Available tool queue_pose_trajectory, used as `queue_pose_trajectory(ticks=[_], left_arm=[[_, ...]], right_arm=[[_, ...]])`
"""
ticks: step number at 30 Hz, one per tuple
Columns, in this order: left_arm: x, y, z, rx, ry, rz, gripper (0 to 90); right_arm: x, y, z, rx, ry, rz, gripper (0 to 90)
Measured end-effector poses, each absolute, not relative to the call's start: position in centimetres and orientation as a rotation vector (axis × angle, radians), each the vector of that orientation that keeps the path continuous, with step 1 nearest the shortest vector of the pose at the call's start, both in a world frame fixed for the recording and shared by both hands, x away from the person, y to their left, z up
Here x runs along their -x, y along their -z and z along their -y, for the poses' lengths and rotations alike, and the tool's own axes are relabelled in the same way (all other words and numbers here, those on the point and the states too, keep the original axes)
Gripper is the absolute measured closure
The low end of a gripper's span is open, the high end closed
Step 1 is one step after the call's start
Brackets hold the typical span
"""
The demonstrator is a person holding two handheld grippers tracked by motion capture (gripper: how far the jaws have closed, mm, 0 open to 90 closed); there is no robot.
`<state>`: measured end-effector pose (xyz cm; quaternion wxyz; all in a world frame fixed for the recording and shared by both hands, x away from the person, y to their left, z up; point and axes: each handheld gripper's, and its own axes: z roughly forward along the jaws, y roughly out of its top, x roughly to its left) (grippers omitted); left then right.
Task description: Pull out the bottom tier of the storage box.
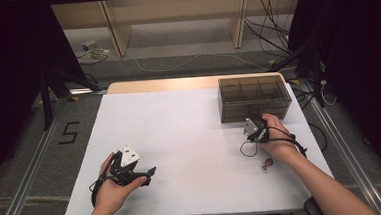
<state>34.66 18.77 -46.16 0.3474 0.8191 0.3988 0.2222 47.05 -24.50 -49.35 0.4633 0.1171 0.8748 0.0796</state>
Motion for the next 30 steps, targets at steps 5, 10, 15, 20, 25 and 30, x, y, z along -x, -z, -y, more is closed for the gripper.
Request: queue_pose_trajectory(ticks=[5, 10, 15, 20, 25, 30], left_arm=[[-34.7, 46.2, -18.8, -2.123, -0.576, -1.034, 19.4], [-34.7, 46.2, -18.7, -2.123, -0.576, -1.029, 19.5], [-34.7, 46.1, -18.7, -2.127, -0.578, -1.029, 19.5], [-34.6, 46.1, -18.7, -2.127, -0.577, -1.029, 19.7], [-34.7, 46.1, -18.7, -2.131, -0.580, -1.022, 19.8], [-34.7, 46.2, -18.7, -2.128, -0.581, -1.024, 19.9]], right_arm=[[-47.2, 49.7, 24.3, -0.244, -0.145, -2.131, 72.7], [-47.2, 49.9, 24.1, -0.198, -0.107, -2.110, 74.1], [-47.1, 50.2, 24.0, -0.168, -0.074, -2.086, 75.0], [-47.1, 50.3, 23.8, -0.146, -0.051, -2.077, 75.6], [-47.0, 50.4, 23.7, -0.138, -0.035, -2.067, 76.0], [-47.0, 50.5, 23.7, -0.133, -0.031, -2.063, 76.2]])
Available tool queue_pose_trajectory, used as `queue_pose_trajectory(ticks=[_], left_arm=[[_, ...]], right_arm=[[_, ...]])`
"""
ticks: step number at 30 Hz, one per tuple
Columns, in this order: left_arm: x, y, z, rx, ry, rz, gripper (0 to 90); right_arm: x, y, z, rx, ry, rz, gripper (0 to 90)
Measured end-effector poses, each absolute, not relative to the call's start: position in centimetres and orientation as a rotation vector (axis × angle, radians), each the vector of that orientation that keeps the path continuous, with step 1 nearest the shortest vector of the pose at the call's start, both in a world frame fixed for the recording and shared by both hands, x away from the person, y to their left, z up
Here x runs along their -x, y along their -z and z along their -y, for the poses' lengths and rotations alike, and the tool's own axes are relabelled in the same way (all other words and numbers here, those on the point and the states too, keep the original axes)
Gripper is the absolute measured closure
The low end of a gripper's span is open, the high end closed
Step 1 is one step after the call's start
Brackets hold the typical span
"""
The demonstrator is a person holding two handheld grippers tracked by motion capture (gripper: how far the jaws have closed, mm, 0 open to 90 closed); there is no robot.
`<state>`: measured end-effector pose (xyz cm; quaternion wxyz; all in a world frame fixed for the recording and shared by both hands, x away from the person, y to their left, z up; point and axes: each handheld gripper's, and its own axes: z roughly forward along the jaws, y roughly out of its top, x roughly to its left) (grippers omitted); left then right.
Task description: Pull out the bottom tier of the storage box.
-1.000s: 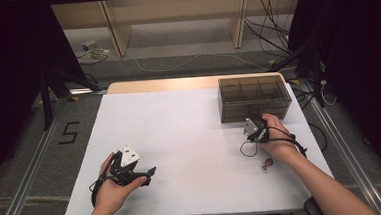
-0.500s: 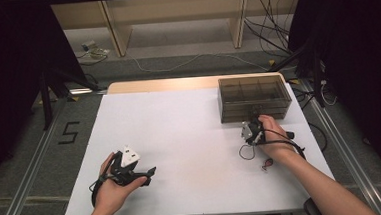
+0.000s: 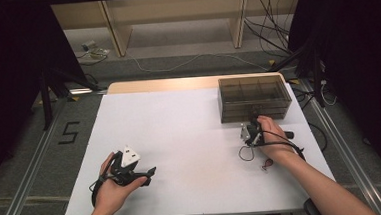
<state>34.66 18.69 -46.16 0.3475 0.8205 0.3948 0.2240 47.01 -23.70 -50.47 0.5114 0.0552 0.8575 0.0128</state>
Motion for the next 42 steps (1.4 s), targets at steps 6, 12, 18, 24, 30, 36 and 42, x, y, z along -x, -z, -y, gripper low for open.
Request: queue_pose_trajectory(ticks=[6, 12, 18, 24, 30, 36, 42], left_arm=[[-34.63, 46.10, -18.71, -2.134, -0.582, -1.021, 19.9], [-34.65, 46.11, -18.71, -2.130, -0.582, -1.024, 19.9], [-34.61, 46.09, -18.71, -2.131, -0.583, -1.023, 19.9], [-34.63, 46.11, -18.68, -2.128, -0.584, -1.022, 19.9], [-34.60, 46.11, -18.66, -2.139, -0.585, -1.016, 20.3], [-34.60, 46.12, -18.64, -2.138, -0.587, -1.016, 20.4], [-34.59, 46.14, -18.61, -2.141, -0.586, -1.016, 20.7]], right_arm=[[-46.99, 50.60, 23.63, -0.124, -0.028, -2.055, 76.4], [-46.97, 50.59, 23.58, -0.110, -0.012, -2.055, 76.5], [-46.97, 50.71, 23.32, -0.101, -0.006, -2.054, 77.7], [-46.99, 50.80, 23.45, -0.102, -0.011, -2.048, 78.0], [-46.88, 50.96, 23.38, -0.091, 0.005, -2.034, 78.3], [-46.85, 50.99, 23.34, -0.095, 0.013, -2.033, 78.6], [-46.85, 51.05, 23.33, -0.091, 0.008, -2.029, 79.0]])
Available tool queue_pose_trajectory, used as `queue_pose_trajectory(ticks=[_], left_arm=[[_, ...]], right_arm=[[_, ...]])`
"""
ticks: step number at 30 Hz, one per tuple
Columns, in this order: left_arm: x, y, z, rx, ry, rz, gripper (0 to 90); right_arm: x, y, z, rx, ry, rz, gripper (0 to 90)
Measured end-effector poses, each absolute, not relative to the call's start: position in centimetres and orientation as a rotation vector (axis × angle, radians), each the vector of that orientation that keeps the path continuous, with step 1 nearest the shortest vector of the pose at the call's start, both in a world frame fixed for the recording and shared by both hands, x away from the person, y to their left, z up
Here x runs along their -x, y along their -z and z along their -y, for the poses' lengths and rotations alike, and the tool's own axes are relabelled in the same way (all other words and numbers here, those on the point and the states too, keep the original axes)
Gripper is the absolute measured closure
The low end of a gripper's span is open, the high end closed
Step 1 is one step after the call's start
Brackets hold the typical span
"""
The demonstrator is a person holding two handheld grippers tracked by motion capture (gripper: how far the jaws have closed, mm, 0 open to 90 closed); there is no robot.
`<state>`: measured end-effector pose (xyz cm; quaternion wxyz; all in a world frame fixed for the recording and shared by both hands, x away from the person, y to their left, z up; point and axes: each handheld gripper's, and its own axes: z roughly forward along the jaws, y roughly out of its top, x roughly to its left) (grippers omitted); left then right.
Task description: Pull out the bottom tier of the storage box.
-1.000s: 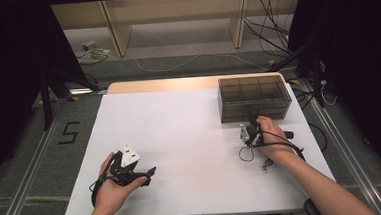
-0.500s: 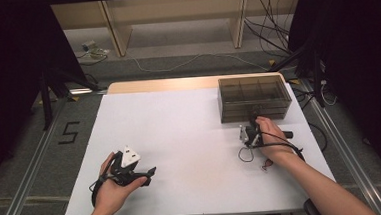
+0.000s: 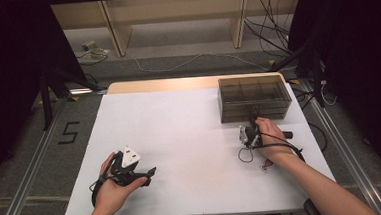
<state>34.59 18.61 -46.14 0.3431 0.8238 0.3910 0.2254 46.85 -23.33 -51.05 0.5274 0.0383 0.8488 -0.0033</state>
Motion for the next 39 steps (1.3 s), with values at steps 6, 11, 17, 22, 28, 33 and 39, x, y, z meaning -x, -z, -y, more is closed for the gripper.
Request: queue_pose_trajectory(ticks=[6, 11, 17, 22, 28, 33, 39], left_arm=[[-34.59, 46.15, -18.62, -2.140, -0.586, -1.015, 20.7], [-34.56, 46.14, -18.61, -2.147, -0.583, -1.012, 20.7], [-34.57, 46.15, -18.57, -2.150, -0.585, -1.009, 20.7], [-34.55, 46.16, -18.56, -2.154, -0.583, -1.006, 21.0], [-34.53, 46.15, -18.56, -2.153, -0.584, -1.005, 21.1], [-34.54, 46.15, -18.56, -2.154, -0.583, -1.004, 21.0], [-34.53, 46.16, -18.53, -2.154, -0.583, -1.002, 21.1]], right_arm=[[-46.84, 51.05, 23.34, -0.095, 0.006, -2.027, 78.8], [-46.86, 51.06, 23.31, -0.097, 0.005, -2.025, 78.4], [-46.83, 51.23, 23.31, -0.071, 0.017, -2.008, 78.5], [-46.74, 51.42, 23.23, -0.062, 0.028, -1.994, 79.1], [-46.73, 51.43, 23.25, -0.060, 0.028, -1.993, 79.4], [-46.69, 51.33, 23.15, -0.062, 0.045, -1.998, 79.6], [-46.60, 51.26, 23.17, -0.073, 0.038, -1.994, 80.0]])
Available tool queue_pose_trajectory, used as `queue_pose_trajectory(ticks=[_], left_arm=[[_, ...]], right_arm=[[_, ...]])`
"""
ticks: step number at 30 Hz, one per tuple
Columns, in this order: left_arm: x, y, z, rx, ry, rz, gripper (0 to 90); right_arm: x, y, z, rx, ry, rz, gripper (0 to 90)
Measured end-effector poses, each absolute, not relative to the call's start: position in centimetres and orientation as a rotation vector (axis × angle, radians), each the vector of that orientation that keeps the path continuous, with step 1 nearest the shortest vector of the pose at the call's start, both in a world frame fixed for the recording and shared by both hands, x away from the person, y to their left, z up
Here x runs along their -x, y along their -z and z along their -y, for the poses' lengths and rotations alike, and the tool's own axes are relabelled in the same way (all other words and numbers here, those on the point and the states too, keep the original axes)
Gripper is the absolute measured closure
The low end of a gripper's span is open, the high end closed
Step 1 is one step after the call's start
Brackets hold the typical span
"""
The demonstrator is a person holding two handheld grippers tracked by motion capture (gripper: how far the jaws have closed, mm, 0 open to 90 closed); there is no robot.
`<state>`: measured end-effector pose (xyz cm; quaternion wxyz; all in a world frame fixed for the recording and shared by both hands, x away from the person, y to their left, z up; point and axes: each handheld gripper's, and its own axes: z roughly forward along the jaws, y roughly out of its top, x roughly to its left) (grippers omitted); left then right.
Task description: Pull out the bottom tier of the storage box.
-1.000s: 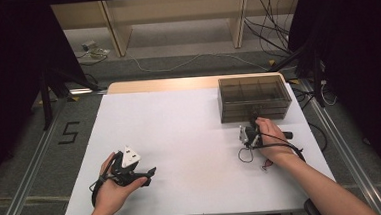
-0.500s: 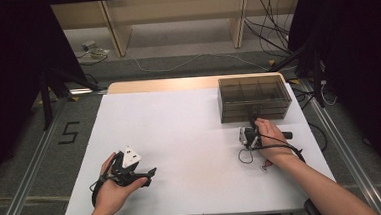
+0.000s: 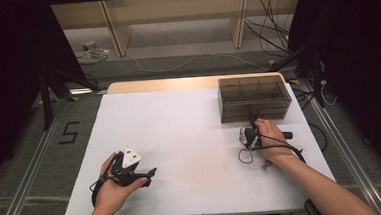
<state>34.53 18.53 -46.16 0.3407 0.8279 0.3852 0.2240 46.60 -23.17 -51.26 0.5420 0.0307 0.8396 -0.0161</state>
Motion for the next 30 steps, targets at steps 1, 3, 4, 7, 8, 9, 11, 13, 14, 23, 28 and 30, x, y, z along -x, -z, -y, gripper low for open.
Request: queue_pose_trajectory(ticks=[1, 3, 4, 7, 8, 9, 11, 13, 14, 23, 28, 30], left_arm=[[-34.53, 46.16, -18.53, -2.155, -0.582, -1.002, 21.1], [-34.52, 46.16, -18.54, -2.156, -0.583, -1.002, 21.1], [-34.52, 46.16, -18.53, -2.155, -0.584, -1.002, 21.1], [-34.52, 46.16, -18.56, -2.155, -0.583, -1.002, 21.1], [-34.52, 46.16, -18.56, -2.155, -0.584, -1.003, 21.1], [-34.52, 46.16, -18.56, -2.155, -0.583, -1.003, 21.2], [-34.53, 46.16, -18.56, -2.156, -0.583, -1.002, 21.1], [-34.53, 46.16, -18.56, -2.155, -0.583, -1.002, 21.1], [-34.53, 46.16, -18.56, -2.156, -0.583, -1.002, 21.1], [-34.52, 46.16, -18.58, -2.158, -0.583, -1.003, 21.1], [-34.52, 46.16, -18.60, -2.156, -0.585, -1.005, 21.1], [-34.51, 46.16, -18.60, -2.156, -0.585, -1.004, 21.1]], right_arm=[[-46.60, 51.22, 23.17, -0.068, 0.040, -1.994, 80.0], [-46.60, 51.20, 23.16, -0.060, 0.043, -1.992, 80.2], [-46.59, 51.20, 23.15, -0.061, 0.044, -1.992, 80.2], [-46.56, 51.19, 23.15, -0.067, 0.041, -1.994, 80.4], [-46.56, 51.19, 23.15, -0.067, 0.041, -1.994, 80.4], [-46.50, 51.21, 23.15, -0.075, 0.042, -1.996, 80.4], [-46.49, 51.21, 23.16, -0.076, 0.040, -1.996, 80.5], [-46.49, 51.21, 23.16, -0.075, 0.041, -1.996, 80.5], [-46.45, 51.23, 23.17, -0.080, 0.040, -1.995, 80.5], [-46.38, 51.22, 23.19, -0.082, 0.042, -1.991, 80.6], [-46.30, 51.23, 23.22, -0.079, 0.042, -1.990, 80.6], [-46.28, 51.24, 23.22, -0.080, 0.042, -1.990, 80.6]])
